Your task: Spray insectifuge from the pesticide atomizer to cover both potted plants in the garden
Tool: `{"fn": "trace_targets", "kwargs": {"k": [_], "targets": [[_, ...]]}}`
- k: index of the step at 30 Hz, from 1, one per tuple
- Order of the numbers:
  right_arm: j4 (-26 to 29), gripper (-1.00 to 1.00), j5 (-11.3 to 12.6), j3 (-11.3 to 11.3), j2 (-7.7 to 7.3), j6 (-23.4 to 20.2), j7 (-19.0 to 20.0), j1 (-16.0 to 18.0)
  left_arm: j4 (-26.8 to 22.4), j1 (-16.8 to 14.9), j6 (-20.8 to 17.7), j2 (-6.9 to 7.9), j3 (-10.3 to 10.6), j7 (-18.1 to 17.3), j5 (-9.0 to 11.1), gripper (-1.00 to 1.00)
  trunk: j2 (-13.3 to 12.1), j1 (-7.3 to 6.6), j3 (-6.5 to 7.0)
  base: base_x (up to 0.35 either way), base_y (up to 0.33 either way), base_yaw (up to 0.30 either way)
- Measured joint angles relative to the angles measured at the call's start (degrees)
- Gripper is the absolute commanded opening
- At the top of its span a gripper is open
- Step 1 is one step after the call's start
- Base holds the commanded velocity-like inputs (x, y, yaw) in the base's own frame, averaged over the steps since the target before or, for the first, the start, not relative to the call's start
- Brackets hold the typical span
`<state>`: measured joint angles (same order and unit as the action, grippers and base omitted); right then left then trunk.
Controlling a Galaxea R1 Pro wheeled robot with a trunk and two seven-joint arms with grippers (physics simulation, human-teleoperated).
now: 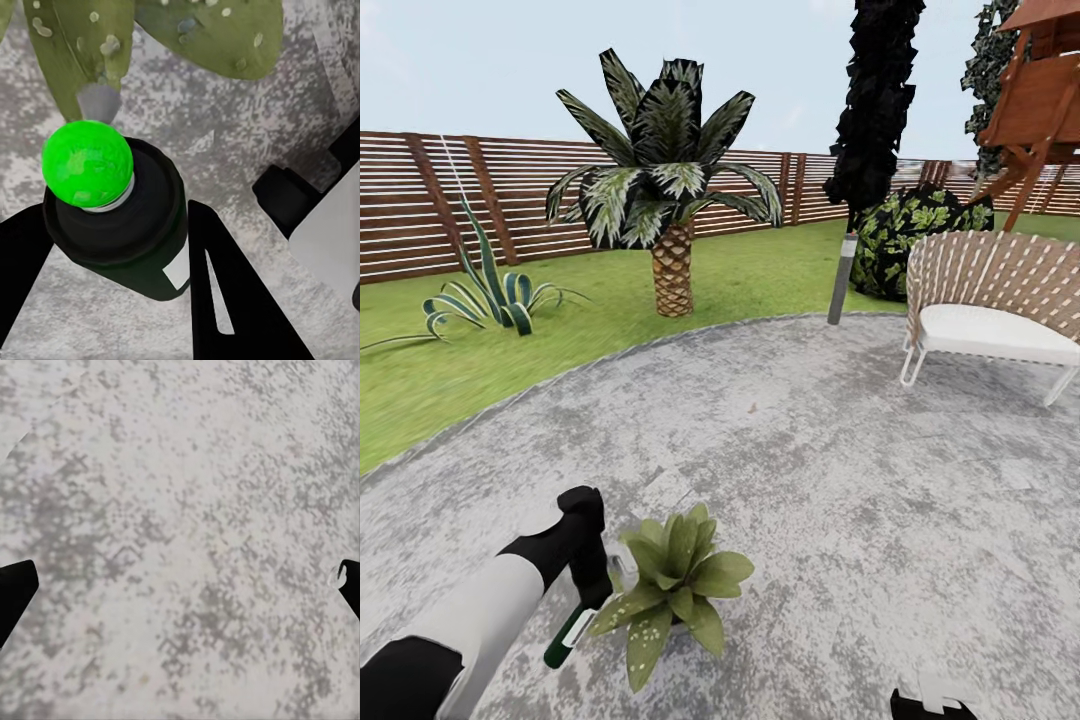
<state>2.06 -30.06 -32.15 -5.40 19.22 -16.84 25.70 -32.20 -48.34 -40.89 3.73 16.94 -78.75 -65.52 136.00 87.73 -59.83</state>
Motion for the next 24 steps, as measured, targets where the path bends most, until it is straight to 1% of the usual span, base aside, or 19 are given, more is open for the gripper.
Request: {"fn": "trace_targets", "kwargs": {"k": [3,5,7,10,13,18,24], "targets": [[-0.1,1.00,-0.1,0.0,-0.03,0.0,0.0,0.0,0.0,-0.4,0.0,-0.16,-0.9,-0.3,0.0,-1.00,0.0,0.00,0.00,0.000,0.000,0.000],[0.0,1.00,0.0,0.0,0.06,0.0,-0.1,0.0,0.0,-0.4,0.0,-0.35,-1.1,-0.4,-0.1,-1.00,0.0,0.00,0.00,0.000,0.000,0.000],[0.1,1.00,0.2,0.0,0.23,0.1,-0.1,0.0,0.0,0.2,0.0,-0.41,-1.3,-0.4,-0.1,-1.00,0.0,0.00,0.00,0.000,0.000,0.000],[0.2,1.00,0.2,-0.1,0.14,0.0,-0.1,0.0,0.1,0.3,0.0,-0.60,-1.4,-0.4,-0.1,-1.00,0.0,0.00,0.00,0.000,0.000,-0.190],[0.2,1.00,0.2,-0.1,0.06,0.0,-0.1,0.0,0.1,0.4,0.0,-0.49,-1.4,-0.4,-0.1,-1.00,0.0,0.00,0.00,-0.033,0.033,-0.254],[0.2,1.00,0.2,-0.1,0.05,0.0,-0.1,0.0,0.1,0.3,0.0,-0.09,-1.4,-0.4,-0.1,-1.00,0.0,0.02,0.00,-0.189,0.193,-0.263],[0.2,1.00,0.2,-0.1,0.05,0.0,-0.1,0.0,0.1,0.2,-0.1,-0.02,-1.4,-0.4,-0.1,-1.00,0.0,0.02,0.00,-0.167,0.286,-0.264]]}}
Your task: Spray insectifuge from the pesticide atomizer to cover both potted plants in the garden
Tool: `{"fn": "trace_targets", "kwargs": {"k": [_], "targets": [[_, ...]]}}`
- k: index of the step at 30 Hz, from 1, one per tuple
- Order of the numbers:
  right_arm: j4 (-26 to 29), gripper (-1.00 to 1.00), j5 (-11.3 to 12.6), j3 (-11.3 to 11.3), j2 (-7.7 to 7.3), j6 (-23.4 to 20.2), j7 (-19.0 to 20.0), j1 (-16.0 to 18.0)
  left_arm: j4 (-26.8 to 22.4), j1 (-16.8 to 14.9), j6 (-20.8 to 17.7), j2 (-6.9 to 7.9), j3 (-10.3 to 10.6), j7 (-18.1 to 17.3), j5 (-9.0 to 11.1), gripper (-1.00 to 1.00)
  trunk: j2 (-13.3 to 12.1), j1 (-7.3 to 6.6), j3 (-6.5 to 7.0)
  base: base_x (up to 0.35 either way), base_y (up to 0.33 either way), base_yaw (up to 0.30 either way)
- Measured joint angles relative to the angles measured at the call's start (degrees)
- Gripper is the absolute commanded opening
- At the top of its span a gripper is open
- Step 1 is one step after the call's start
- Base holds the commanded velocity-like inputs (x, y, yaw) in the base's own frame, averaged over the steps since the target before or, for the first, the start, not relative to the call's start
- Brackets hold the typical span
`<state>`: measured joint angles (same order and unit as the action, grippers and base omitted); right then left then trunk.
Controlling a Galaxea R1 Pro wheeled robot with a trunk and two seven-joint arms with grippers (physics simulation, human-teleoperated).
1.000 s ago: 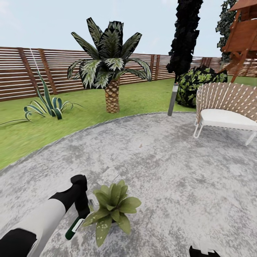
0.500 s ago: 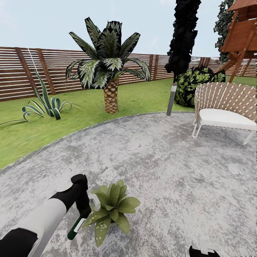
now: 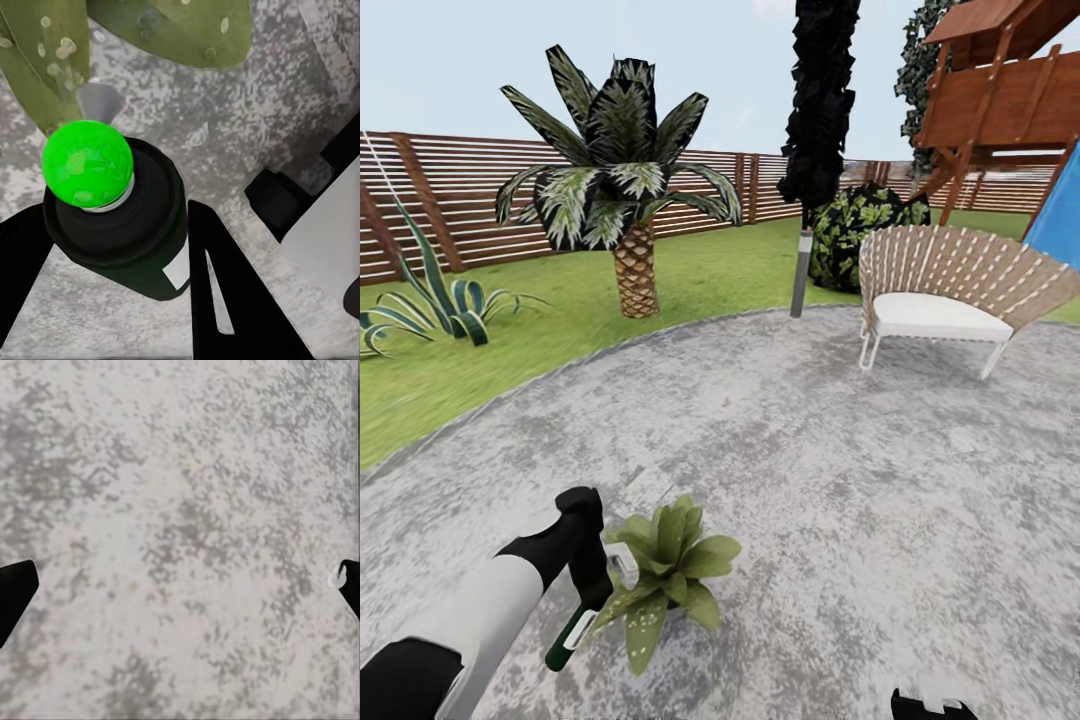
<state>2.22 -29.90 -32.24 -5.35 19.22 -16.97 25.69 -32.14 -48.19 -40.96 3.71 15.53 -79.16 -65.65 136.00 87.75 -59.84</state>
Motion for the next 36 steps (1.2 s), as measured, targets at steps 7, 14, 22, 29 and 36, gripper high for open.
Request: {"fn": "trace_targets", "kwargs": {"k": [7,14,22,29,36], "targets": [[0.0,1.00,0.0,0.0,0.04,0.0,0.0,0.0,0.0,-0.2,-2.7,0.01,0.0,0.0,0.2,-1.00,0.0,-0.02,0.00,-0.009,0.334,-0.115],[0.0,1.00,0.0,0.1,0.18,0.0,0.0,0.0,0.0,-3.3,-2.7,3.99,0.2,-2.2,-0.4,-1.00,0.0,-0.02,0.01,0.000,0.220,0.000],[0.0,1.00,0.0,0.1,0.18,0.0,0.0,0.0,0.0,-3.8,-2.8,4.85,0.4,-3.6,-0.3,-1.00,0.0,0.00,0.00,-0.039,0.061,0.000],[0.0,1.00,0.0,0.0,0.10,0.0,0.1,0.0,0.0,-3.6,-2.9,4.20,0.6,-3.7,-0.4,-1.00,0.0,-0.02,0.10,-0.016,0.293,-0.150],[0.0,1.00,0.0,0.1,0.09,-0.1,0.1,0.0,0.0,-3.6,-2.9,4.13,0.6,-3.7,-0.4,-1.00,0.0,-0.01,0.31,-0.070,0.312,-0.253]]}}
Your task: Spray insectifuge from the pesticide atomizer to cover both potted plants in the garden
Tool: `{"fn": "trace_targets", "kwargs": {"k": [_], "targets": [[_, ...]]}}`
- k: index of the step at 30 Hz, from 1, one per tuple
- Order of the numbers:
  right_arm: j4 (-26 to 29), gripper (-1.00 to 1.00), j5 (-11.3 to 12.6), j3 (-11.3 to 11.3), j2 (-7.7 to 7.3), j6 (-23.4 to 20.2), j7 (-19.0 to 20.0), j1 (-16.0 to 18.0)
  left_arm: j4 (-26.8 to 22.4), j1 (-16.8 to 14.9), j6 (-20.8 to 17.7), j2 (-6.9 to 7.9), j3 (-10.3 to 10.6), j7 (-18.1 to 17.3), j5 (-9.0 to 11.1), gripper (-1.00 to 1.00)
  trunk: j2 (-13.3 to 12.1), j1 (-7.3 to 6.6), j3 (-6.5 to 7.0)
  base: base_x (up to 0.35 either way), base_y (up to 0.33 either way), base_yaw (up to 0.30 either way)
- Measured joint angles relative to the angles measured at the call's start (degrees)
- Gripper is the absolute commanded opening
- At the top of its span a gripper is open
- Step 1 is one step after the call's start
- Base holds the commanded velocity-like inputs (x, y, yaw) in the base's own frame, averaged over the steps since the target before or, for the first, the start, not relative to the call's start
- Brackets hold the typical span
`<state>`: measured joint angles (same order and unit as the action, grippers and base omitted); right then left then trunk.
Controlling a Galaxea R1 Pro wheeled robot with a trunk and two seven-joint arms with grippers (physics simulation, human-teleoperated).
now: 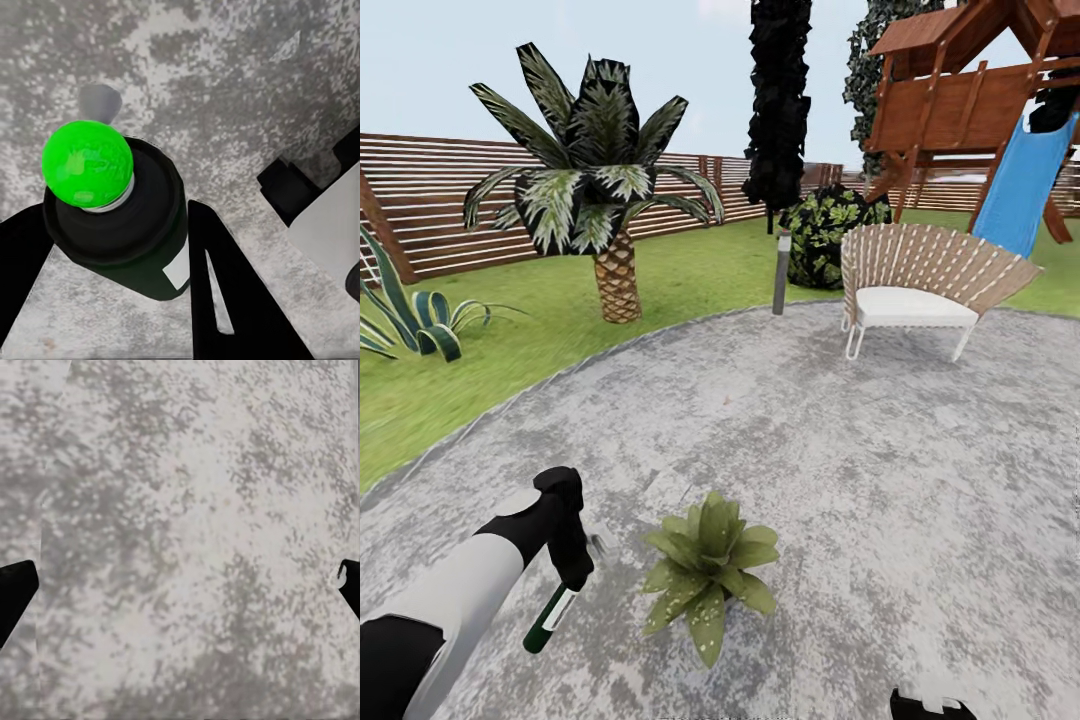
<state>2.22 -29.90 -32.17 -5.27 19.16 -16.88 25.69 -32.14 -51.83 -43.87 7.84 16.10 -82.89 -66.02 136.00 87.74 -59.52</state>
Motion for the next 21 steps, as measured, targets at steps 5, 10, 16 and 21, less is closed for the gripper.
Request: {"fn": "trace_targets", "kwargs": {"k": [5,10,16,21], "targets": [[0.0,1.00,0.0,0.0,0.00,0.0,0.0,0.0,0.0,0.1,0.0,0.00,0.0,0.0,0.0,-1.00,0.0,0.00,0.15,-0.134,0.305,-0.254],[0.0,1.00,0.0,0.0,0.00,0.0,0.0,0.0,0.0,0.1,-0.1,0.00,0.0,0.0,0.0,-1.00,0.0,0.00,0.20,-0.143,0.299,-0.268],[0.0,1.00,0.1,-0.1,0.09,0.0,0.1,0.0,0.0,0.1,-0.1,0.07,-0.1,0.0,0.0,-1.00,0.0,0.00,-0.10,-0.143,0.299,-0.226],[0.0,1.00,0.2,-0.1,0.09,0.0,0.0,0.0,0.0,0.0,-0.1,0.09,-0.2,0.0,0.0,-1.00,0.0,0.00,-0.47,-0.127,0.300,-0.192]]}}
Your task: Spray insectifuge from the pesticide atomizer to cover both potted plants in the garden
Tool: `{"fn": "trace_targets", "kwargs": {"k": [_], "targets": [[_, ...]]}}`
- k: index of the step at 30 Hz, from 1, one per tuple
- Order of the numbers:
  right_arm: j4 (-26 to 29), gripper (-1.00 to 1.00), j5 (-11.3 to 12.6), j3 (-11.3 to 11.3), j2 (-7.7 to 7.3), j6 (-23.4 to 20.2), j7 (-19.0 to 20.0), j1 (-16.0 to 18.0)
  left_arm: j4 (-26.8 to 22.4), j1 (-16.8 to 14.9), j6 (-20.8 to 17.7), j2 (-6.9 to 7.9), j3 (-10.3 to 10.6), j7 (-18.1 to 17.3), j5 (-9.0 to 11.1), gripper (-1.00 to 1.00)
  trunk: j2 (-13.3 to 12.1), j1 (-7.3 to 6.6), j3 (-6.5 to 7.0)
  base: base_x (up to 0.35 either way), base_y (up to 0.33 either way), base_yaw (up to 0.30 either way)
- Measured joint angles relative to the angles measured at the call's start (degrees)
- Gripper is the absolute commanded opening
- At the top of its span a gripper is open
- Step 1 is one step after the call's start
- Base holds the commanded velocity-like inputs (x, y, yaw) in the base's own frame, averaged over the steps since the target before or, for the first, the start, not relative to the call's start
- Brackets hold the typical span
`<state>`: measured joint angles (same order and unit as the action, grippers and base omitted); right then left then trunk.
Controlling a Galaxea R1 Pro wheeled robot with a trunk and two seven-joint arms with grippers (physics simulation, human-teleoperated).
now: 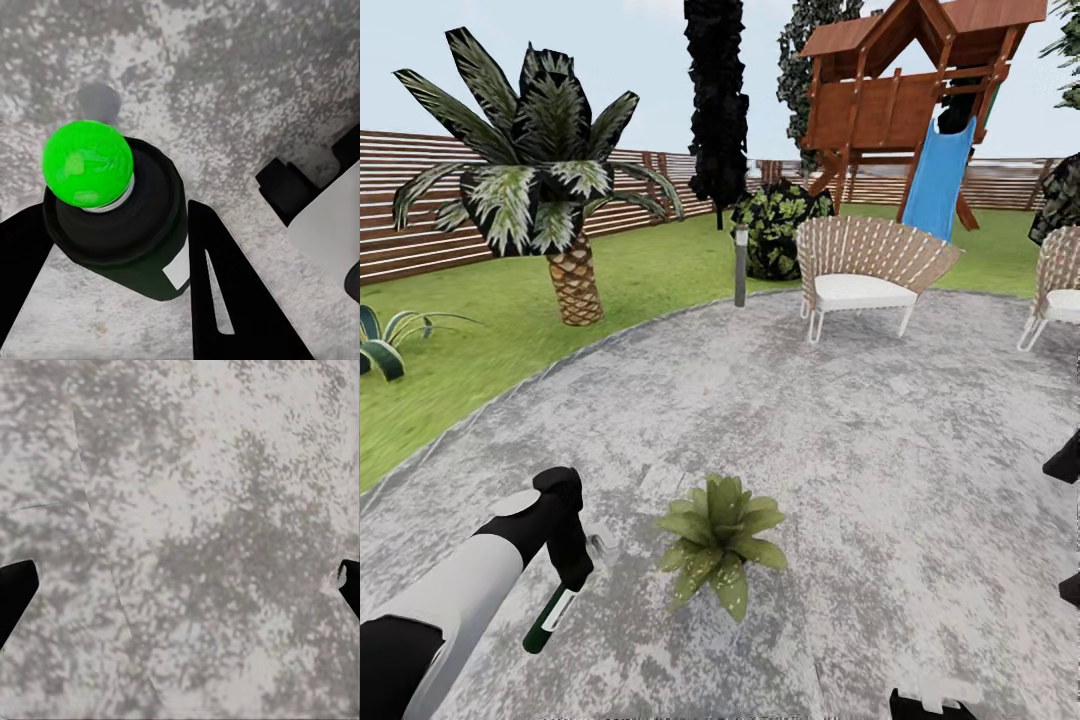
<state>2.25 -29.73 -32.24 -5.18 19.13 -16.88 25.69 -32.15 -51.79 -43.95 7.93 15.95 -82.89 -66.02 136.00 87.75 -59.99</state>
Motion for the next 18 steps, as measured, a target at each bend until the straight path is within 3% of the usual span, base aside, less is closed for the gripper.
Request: {"fn": "trace_targets", "kwargs": {"k": [9,18], "targets": [[0.0,1.00,0.0,0.0,0.00,0.0,0.0,0.0,0.0,0.0,0.0,-0.09,-0.2,0.0,0.0,-1.00,0.0,-0.02,-0.68,-0.005,0.317,-0.189],[0.0,1.00,0.1,0.0,0.23,0.0,0.0,0.0,0.0,0.2,0.2,-0.71,0.0,0.7,0.1,-1.00,0.0,-0.01,-1.35,0.010,0.042,-0.189]]}}
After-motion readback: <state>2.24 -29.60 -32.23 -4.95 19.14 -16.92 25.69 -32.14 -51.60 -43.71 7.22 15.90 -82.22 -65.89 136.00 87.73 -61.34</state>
